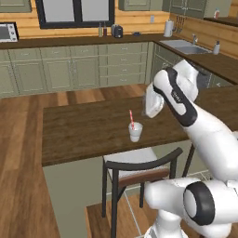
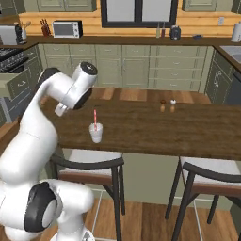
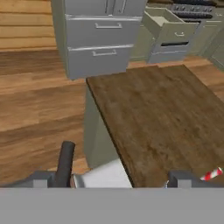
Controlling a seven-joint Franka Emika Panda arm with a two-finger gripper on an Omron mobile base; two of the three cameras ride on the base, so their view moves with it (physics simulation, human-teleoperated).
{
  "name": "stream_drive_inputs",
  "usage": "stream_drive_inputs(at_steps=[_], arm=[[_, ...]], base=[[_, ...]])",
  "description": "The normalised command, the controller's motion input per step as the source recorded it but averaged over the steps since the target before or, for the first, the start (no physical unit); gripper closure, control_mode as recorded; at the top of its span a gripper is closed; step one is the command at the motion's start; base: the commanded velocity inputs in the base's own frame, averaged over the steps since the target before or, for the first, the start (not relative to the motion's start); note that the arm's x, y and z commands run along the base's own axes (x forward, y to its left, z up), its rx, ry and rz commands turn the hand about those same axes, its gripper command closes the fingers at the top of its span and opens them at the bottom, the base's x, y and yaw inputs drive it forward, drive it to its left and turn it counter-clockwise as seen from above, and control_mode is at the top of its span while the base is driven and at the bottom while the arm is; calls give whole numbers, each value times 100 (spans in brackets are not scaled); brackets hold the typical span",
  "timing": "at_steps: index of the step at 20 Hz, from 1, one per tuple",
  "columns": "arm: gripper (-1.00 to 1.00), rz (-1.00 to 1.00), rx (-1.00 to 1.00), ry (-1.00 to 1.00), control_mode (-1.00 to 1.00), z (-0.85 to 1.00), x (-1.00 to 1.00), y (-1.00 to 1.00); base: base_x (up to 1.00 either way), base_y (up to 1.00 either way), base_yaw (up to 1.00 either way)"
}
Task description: Take a straw from the drawer in front and place it inside the glass cup on the dining counter.
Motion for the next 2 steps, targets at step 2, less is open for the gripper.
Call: stream_drive_inputs(at_steps=[2], arm=[[-100,-20,-14,25,-100,0,-26,54]], base=[[0,0,0]])
